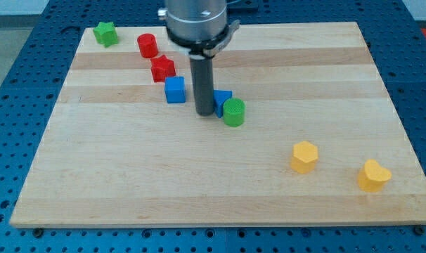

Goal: Push the green circle towards the blue triangle

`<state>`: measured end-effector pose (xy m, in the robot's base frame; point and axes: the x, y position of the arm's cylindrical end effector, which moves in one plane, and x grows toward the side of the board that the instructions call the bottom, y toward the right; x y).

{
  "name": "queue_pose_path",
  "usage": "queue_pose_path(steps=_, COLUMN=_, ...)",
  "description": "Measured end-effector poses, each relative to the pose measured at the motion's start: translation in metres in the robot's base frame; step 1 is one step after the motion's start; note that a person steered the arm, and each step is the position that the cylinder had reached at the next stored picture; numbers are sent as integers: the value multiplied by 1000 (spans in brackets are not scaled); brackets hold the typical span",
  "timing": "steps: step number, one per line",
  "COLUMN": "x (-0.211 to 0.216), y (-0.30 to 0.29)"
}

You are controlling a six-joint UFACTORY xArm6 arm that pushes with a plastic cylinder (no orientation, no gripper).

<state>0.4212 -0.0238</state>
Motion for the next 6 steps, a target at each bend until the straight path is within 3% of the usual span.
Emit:
queue_pose_path(steps=2, x=-20, y=10)
queue_pose_path(steps=6, x=77, y=16)
